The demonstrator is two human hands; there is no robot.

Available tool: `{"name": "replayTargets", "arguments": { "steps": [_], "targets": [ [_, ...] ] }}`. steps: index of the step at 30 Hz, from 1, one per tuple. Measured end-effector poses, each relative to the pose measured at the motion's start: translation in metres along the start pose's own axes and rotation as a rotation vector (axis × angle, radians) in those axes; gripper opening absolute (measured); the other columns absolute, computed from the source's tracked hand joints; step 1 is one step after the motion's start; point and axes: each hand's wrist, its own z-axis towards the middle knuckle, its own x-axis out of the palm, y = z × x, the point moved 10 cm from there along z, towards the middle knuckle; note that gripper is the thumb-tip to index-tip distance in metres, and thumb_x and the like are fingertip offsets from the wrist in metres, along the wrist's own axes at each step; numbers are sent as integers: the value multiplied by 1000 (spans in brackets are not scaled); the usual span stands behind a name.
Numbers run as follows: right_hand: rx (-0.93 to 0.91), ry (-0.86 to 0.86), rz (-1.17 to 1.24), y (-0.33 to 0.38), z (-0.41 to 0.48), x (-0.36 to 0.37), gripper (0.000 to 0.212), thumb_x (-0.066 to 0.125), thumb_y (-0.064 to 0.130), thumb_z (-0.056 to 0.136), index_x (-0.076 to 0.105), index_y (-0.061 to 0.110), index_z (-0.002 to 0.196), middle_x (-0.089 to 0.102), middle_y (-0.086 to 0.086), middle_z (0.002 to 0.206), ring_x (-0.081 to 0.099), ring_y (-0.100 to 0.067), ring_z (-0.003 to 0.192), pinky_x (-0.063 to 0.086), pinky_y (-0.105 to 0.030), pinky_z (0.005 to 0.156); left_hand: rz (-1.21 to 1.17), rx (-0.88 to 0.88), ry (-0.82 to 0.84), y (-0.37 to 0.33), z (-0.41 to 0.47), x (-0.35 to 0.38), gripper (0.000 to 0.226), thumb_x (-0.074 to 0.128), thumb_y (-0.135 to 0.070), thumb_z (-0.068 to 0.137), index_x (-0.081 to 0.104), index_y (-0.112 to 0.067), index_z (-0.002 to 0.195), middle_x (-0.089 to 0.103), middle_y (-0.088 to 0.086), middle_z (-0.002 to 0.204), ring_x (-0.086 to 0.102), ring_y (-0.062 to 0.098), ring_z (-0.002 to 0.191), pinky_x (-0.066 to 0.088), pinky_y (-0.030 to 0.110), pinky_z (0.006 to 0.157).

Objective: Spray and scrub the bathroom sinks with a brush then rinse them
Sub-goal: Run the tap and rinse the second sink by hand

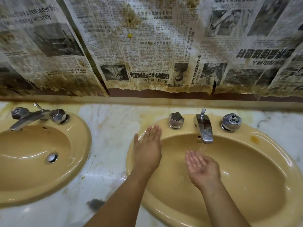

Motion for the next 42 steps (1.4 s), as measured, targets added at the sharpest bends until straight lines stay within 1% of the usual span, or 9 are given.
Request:
{"name": "replayTargets", "arguments": {
  "steps": [5,9,11,15,20,24,28,33,42],
  "targets": [
    [-61,-79,73,33,8,-26,28,39,17,104,60,-2,109,59,-18,138,61,-33,121,51,-40,95,-8,-114,-10,18,-31,-6,69,37,-16,103,12,-33,165,1,-19,172,5,4,158,21,56,119],
    [-17,52,-43,7,2,31,41,38,18,108,52,-8,136,65,-27,119,64,-37,110,50,-42,100,-67,-132,58,16,-28,-11,69,40,-21,103,12,-33,164,-1,-20,171,0,2,157,18,57,122],
    [13,169,-171,-19,-9,75,41,40,17,108,51,-10,136,62,-27,124,60,-37,117,45,-43,109,-120,-127,82,15,-24,-12,68,43,-22,102,15,-33,164,1,-19,171,0,4,158,16,62,122],
    [-56,265,-230,-36,-26,128,38,40,14,109,48,-12,137,54,-26,135,52,-35,131,40,-44,116,-124,20,156,7,-2,-5,75,46,-23,102,6,-35,164,-9,-18,171,-11,9,158,5,69,121],
    [-96,84,-104,-8,-14,55,43,40,24,109,53,-8,135,62,-25,130,60,-36,124,45,-41,111,60,217,186,-8,40,1,101,57,-51,97,-18,-30,162,-29,-16,167,-20,14,157,8,65,123],
    [-32,-63,172,8,-6,-11,43,33,24,109,55,-4,133,66,-23,120,64,-35,112,48,-41,107,65,344,240,-23,67,-1,121,72,-59,80,-8,-25,164,-19,-14,170,-8,14,159,8,59,124],
    [34,80,188,13,-4,24,45,34,21,109,51,-12,135,63,-33,124,56,-45,127,43,-47,112,-68,317,208,-21,77,-5,122,80,-63,70,8,-33,165,2,-16,172,3,11,158,7,54,125],
    [73,192,328,19,-7,71,50,30,22,110,52,-20,127,57,-42,128,46,-49,133,34,-54,118,-12,332,139,-19,69,-5,112,69,-65,81,3,-32,165,-3,-16,172,5,13,158,12,52,125],
    [-50,6,102,2,5,16,39,38,21,109,55,-3,135,68,-20,119,67,-32,106,51,-40,101,51,257,10,-3,36,-3,91,48,-63,98,-4,-29,165,-6,-10,173,8,20,157,23,46,121]
  ]
}}
